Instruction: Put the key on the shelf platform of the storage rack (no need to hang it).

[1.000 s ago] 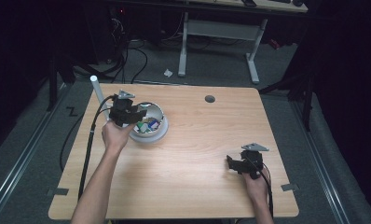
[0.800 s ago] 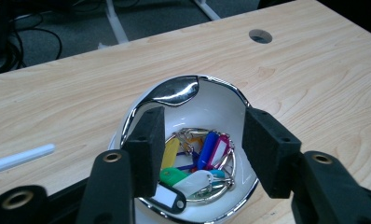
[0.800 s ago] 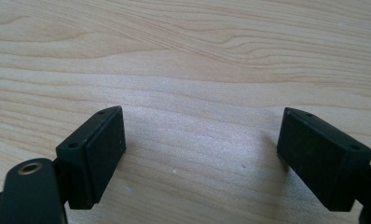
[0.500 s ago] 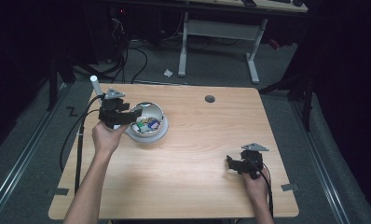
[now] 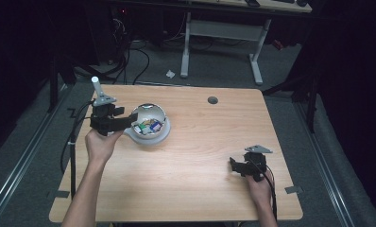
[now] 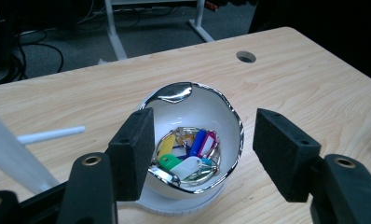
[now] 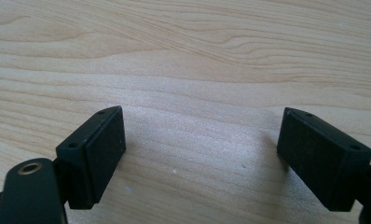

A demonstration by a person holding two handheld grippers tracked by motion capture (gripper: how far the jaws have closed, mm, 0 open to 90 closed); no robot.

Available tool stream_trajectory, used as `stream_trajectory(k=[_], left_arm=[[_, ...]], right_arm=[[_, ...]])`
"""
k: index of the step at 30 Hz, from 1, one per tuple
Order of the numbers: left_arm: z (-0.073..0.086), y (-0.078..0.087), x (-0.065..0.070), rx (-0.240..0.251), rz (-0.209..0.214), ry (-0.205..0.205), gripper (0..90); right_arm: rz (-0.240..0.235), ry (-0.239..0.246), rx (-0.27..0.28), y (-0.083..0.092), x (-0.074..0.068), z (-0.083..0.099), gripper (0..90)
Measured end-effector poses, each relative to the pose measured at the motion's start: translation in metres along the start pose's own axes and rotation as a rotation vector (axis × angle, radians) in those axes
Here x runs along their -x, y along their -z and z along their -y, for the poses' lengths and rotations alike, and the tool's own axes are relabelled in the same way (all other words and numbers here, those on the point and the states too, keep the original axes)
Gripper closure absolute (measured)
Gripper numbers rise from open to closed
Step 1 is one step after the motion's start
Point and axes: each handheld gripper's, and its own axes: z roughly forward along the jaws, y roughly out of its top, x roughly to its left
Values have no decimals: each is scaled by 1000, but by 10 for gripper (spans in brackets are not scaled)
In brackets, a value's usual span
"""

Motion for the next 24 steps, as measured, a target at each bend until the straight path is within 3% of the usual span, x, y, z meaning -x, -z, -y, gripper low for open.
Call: stream_trajectory(k=[24], left_arm=[[34, 32, -2, 28, 6, 56, 383]], right_arm=[[0, -2, -1, 0, 0, 0, 154]])
